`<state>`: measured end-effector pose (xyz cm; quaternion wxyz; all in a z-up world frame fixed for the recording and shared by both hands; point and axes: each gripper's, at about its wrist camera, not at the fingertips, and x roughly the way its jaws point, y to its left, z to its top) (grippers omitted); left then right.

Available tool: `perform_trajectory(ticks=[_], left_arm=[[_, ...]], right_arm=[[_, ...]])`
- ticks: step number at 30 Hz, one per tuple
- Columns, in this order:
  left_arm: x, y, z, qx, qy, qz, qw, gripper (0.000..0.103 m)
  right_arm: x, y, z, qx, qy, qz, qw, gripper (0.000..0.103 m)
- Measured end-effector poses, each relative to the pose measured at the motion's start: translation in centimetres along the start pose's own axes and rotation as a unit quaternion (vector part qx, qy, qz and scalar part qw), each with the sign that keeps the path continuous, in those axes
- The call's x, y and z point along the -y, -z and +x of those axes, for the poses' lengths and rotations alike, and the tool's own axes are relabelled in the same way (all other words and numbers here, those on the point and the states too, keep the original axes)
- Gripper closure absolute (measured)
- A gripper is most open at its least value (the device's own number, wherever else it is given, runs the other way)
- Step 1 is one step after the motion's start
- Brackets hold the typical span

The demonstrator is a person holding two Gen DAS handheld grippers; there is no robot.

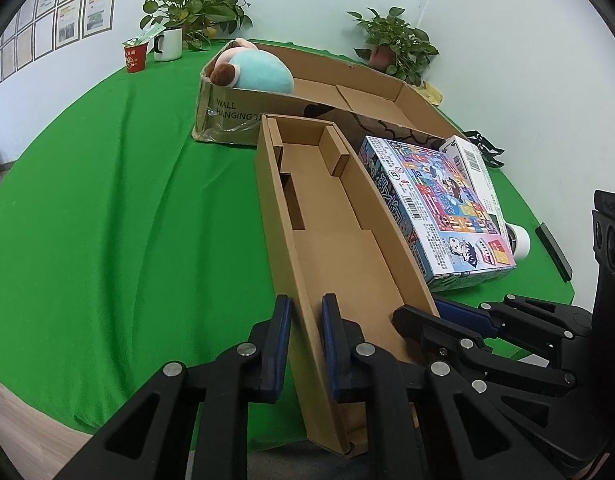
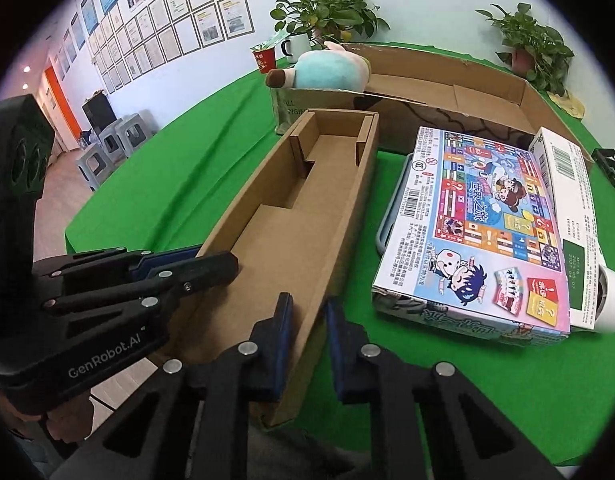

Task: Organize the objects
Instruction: 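Lift the cardboard insert tray and carry it over the large box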

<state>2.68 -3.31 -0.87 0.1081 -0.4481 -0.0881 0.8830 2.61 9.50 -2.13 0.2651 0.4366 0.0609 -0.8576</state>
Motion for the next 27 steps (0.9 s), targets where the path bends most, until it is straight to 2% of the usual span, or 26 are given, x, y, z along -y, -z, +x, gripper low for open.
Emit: perform_trajectory(ticks=[6,9,17,22,27], left_arm=[[0.4,0.3,-0.3,0.009,-0.020,0.016,0.9996,0.091],[0.3,0.4,-0.6,0.012,-0.019,0.017,0.9996,0.091],[1.0,-0.1,-2.3,0.034,-0.042,0.036,0.9979,0.092],[1.4,-0.2,-4.2,0.058,-0.050,0.047,0.9959,0.092],[2.5,-1.2,-6.2,0.107,-0.051,0.055,0.9915,0.092]], right_arm=[[-0.6,0.0,0.0,0.001,0.022,-0.018,1.000,0.087],[0.3,0.0,0.0,0.001,0.001,0.007,1.000,0.087],[0.3,0.1,-0.4,0.010,-0.015,0.030,0.999,0.088],[0.1,-0.1,-2.2,0.049,-0.022,0.023,0.998,0.089],[0.6,-1.0,-4.0,0.091,-0.028,0.026,0.995,0.089]])
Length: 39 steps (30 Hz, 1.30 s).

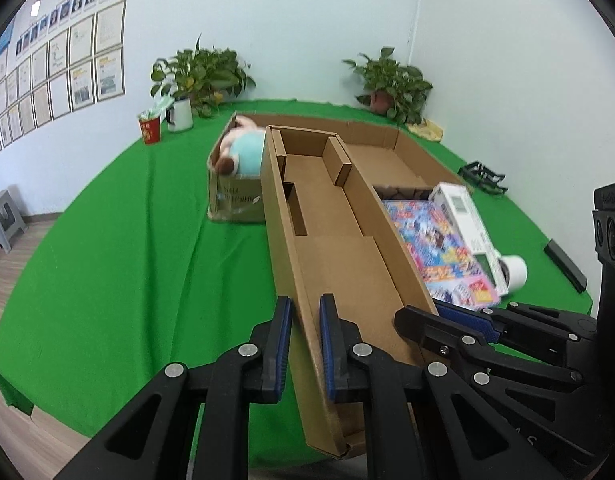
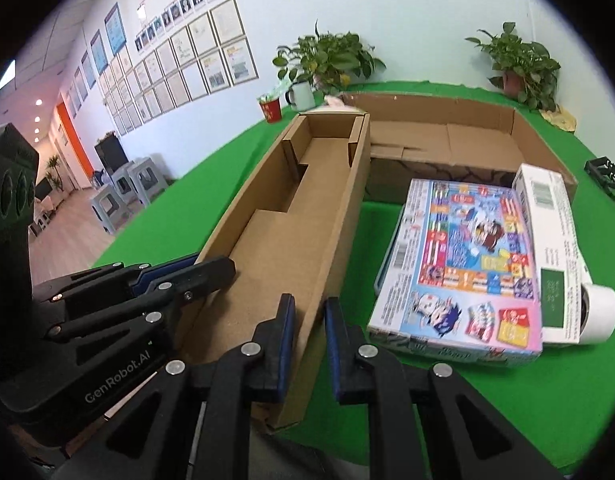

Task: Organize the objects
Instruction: 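Lift the cardboard insert tray and carry it over the large box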

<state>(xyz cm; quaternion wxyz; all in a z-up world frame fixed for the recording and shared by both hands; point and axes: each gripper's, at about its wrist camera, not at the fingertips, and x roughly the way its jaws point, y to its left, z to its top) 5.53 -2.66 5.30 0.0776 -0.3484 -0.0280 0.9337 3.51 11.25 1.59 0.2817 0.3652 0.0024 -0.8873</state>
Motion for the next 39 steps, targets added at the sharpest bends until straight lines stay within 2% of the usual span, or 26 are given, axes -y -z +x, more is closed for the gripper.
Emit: perform_trajectory(ticks=[6,12,25,39], left_arm=[[1.4,-2.7,-0.8,0.034,0.012,0.007,0.9993,0.092],[2.6,-5.6,-1.4,0.067,0.017,0.020,0.9974,0.093],[5.2,-13.1,0.9,0.106,0.024,0.054,0.9926,0.094],[4.6,-23.8,6.6,0.112,0.029,0.072,0.9907,0.095]], right_arm=[[0.9,-2.3,-2.2,0.066,0.015,0.004,0.998,0.089],[2.0,-4.1,-3.3,0.105,0.026,0.010,0.994,0.089],[5.1,-8.6,-3.2,0.140,0.044,0.031,0.989,0.090],[7.5,-15.9,-1.1,0.158,0.075,0.020,0.984,0.090]])
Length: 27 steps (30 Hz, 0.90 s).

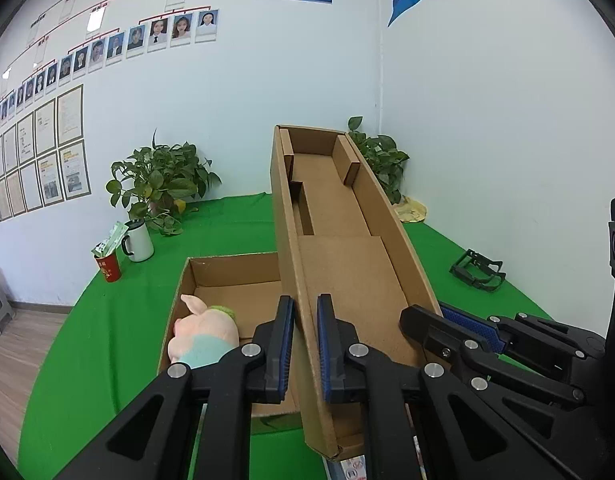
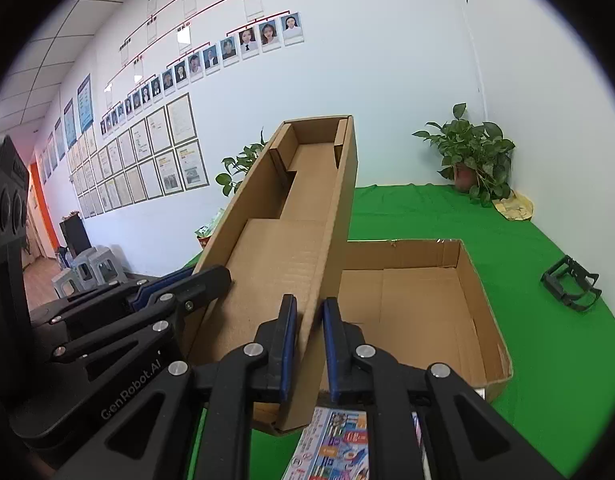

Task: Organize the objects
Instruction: 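Lift the cardboard insert tray and carry it over the large box, then lower the insert tray into the large box beside the pig and release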

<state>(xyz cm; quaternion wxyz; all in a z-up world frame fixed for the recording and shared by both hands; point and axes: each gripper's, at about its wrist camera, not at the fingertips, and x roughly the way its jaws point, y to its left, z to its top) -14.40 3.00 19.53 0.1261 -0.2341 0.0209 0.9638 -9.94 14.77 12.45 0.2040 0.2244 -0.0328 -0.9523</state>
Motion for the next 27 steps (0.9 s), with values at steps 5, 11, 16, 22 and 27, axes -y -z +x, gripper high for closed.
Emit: perform_trajectory(ticks=[5,11,16,22,27], left_arm=[[-1.8,-2.0,3.6,-0.020,0.000,-0.011,0.9997,0.095],[-4.1,-2.3,9.1,-0.052,-0.023,-0.014,0.9983,0.095],[-5.7,-0.2,15.1,-0.110,-0.030,-0.016,0.9934,0.096],[-7.2,4.2,20.7,-0.181,-0.046,-0.019,0.9822,0.095],[-8.5,7.8,23.7,-0.231,-0.048,-0.020,0.9715,0.095]], right_arm=[[0.4,-1.4,2.7,-0.017,-0.002,0.000,1.000,0.090],[1.0,-2.0,7.6,-0.062,-0.018,-0.001,0.998,0.090],[1.8,-0.3,12.0,-0.105,-0.024,0.012,0.994,0.090],[2.9,2.9,16.7,-0.177,-0.040,0.027,0.983,0.090],[3.4,5.1,19.4,-0.235,-0.053,0.037,0.970,0.090]])
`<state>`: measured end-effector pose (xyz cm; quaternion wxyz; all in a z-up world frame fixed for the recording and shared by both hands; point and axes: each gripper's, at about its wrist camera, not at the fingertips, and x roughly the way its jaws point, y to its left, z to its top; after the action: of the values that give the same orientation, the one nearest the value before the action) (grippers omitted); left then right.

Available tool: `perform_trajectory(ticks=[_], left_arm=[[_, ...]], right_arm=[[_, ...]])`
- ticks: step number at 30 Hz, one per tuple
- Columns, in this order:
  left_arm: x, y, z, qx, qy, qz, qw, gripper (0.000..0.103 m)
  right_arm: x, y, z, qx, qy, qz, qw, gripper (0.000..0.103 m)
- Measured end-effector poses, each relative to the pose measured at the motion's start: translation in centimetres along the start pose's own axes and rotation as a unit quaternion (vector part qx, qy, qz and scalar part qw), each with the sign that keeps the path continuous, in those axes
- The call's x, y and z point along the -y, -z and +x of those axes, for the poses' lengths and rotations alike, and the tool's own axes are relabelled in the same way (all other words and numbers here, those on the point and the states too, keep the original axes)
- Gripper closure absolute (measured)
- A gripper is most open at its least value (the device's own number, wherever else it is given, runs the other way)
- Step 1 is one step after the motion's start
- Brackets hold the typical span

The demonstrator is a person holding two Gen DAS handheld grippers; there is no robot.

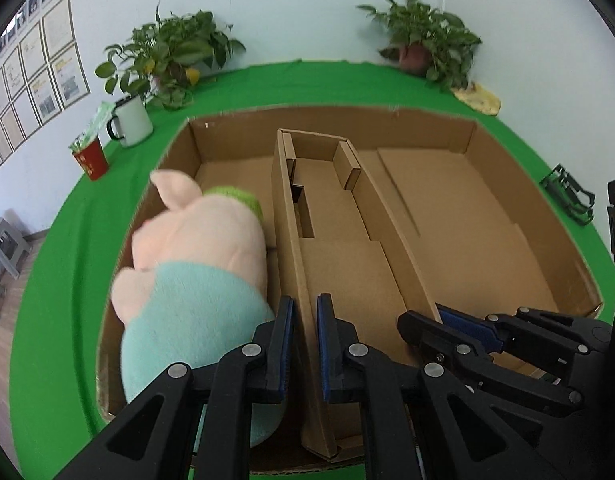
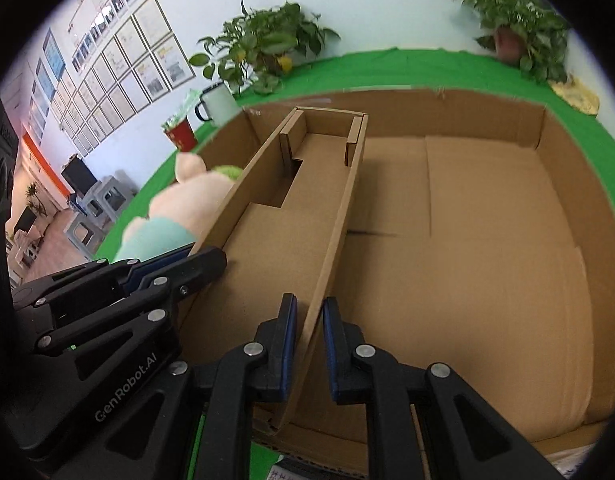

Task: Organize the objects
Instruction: 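Lower the insert tray into the large box beside the pig and release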

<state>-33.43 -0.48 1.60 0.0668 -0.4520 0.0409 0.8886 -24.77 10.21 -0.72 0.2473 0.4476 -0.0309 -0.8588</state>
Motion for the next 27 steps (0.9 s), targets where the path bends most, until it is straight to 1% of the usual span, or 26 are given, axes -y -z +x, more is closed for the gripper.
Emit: perform_trajectory(ticks=[3,8,16,19,21,22,23,24,25,26,27], left_arm=[[0.3,1.2,0.5,0.003,-0.010,0.019,0.9998,0.095],[0.1,1.7,0.1,0.002,0.004,0.011,0.9999,0.092],[-0.8,3.1,-2.6,0.005,0.040,-0.021,0.9990,0.091],[-0.8,3.5,-3.7,0.016,0.040,-0.019,0.9989,0.091],[-0.5,4.0,-5.0,0.032,0.036,-0.012,0.9988,0.089],[-0.4,4.2,-6.1,0.048,0.034,-0.006,0.9982,0.081],[-0.4,4.4,-6.8,0.060,0.031,-0.005,0.9977,0.074],[-0.4,4.7,-7.8,0.076,0.028,-0.006,0.9967,0.058],[-0.5,5.1,-9.0,0.097,0.026,-0.010,0.9949,0.041],[-0.7,5.9,-10.7,0.129,0.022,-0.018,0.9912,0.032],[-0.7,6.4,-11.7,0.147,0.016,-0.023,0.9887,0.017]], right_arm=[[0.1,0.5,0.5,-0.009,0.002,-0.003,1.000,0.090],[1.0,0.8,0.7,-0.019,-0.013,0.007,1.000,0.090],[1.4,0.5,0.9,-0.020,-0.018,0.009,1.000,0.090],[1.1,0.4,0.9,-0.015,-0.018,0.006,1.000,0.088],[0.6,0.4,0.2,-0.004,-0.005,-0.007,1.000,0.088],[0.3,0.5,-0.1,0.004,0.004,-0.015,1.000,0.086],[0.1,0.6,-0.7,0.011,0.017,-0.024,1.000,0.081],[-0.2,0.9,-1.6,0.021,0.038,-0.035,0.998,0.074],[-0.3,1.3,-2.5,0.035,0.053,-0.045,0.997,0.069],[-0.4,1.8,-3.5,0.053,0.070,-0.055,0.995,0.054],[-0.4,2.6,-4.8,0.073,0.093,-0.064,0.991,0.037]])
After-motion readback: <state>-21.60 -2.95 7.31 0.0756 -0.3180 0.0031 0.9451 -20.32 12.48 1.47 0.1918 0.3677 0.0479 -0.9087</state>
